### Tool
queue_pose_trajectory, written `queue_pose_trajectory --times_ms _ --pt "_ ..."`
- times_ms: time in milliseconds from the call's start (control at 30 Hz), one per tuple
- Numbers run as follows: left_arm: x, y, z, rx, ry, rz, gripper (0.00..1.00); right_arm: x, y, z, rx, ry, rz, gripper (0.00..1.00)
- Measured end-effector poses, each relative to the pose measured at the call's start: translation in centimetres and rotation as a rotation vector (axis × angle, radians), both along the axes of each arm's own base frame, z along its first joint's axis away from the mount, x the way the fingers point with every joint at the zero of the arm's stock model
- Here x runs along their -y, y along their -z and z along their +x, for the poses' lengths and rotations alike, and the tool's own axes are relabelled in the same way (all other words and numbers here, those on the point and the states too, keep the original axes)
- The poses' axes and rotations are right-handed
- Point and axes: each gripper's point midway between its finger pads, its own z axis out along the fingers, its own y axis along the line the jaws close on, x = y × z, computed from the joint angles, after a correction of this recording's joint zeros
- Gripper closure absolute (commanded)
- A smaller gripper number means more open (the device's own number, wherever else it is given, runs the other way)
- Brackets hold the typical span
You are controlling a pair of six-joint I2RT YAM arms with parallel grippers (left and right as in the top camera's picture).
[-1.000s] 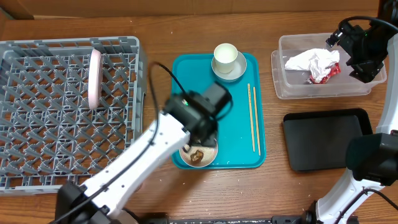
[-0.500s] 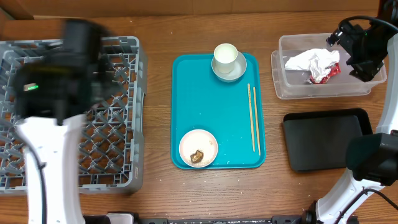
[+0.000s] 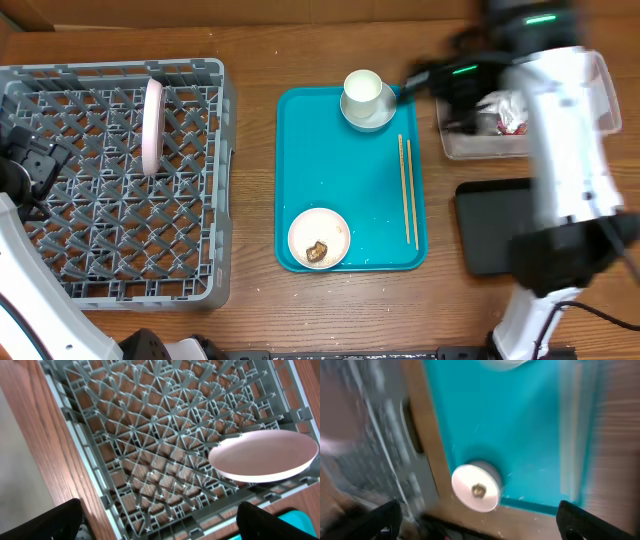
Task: Sort waste into correct bins and load items into the dishwasher
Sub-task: 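Reach the right gripper to the white rice bowl and grasp its rim, then lift the bowl and carry it over the black tray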
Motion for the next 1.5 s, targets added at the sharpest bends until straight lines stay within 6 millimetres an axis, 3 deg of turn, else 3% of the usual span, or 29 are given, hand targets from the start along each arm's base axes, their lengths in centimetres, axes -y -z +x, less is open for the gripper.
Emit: queue_pose_trajectory --times_ms 33,133,200,333,567,700,800,933,1033,1100,1333,1467,1500 --pt "0.0 0.1 0.3 0.004 0.003 -0.007 0.0 -3.3 0.8 -1.2 0.015 -0.067 -0.027 0.0" --pt "-0.1 0.2 0.8 0.016 0.008 -0.014 0.0 -9.8 3.0 -4.7 0.03 -0.17 -0.1 0.0" --pt "-0.1 0.3 1.0 0.018 0.011 -0.02 0.0 -12.7 5.0 -7.1 0.018 -0.175 -0.172 0.0" --pt "0.0 0.4 1.0 0.014 0.013 -0.028 0.0 -15.6 8.5 -10.5 -0.035 -0.102 -0.299 0.0" --pt "0.1 0.4 1.1 0.017 0.014 -0.031 0.0 -19.7 12.6 -13.2 -0.018 -0.048 -0.366 0.35" --pt "0.1 0.4 1.1 0.017 0.014 -0.031 0.0 -20.6 15.8 -14.6 -0.011 -0.071 -0.442 0.42" --pt "0.1 0.4 1.1 0.017 0.014 -0.03 0.0 -19.8 17.3 -14.6 -0.019 -0.063 -0.501 0.42" --pt "0.1 0.4 1.1 0.017 0.014 -0.031 0.0 -18.5 17.6 -13.3 -0.011 -0.028 -0.538 0.43" --pt "0.1 0.4 1.1 0.017 0.014 -0.031 0.0 -18.0 17.6 -12.5 -0.005 -0.006 -0.546 0.55" --pt "0.1 0.4 1.1 0.017 0.014 -0.031 0.0 -17.9 17.6 -12.3 -0.003 -0.002 -0.548 0.56" --pt "0.1 0.4 1.1 0.017 0.014 -0.03 0.0 -19.0 18.9 -13.3 0.033 -0.035 -0.54 0.58" --pt "0.1 0.4 1.1 0.018 0.014 -0.03 0.0 -18.0 20.3 -14.4 0.011 -0.054 -0.586 0.64" --pt "0.1 0.4 1.1 0.017 0.014 -0.03 0.0 -18.0 20.3 -14.4 0.01 -0.051 -0.587 0.7"
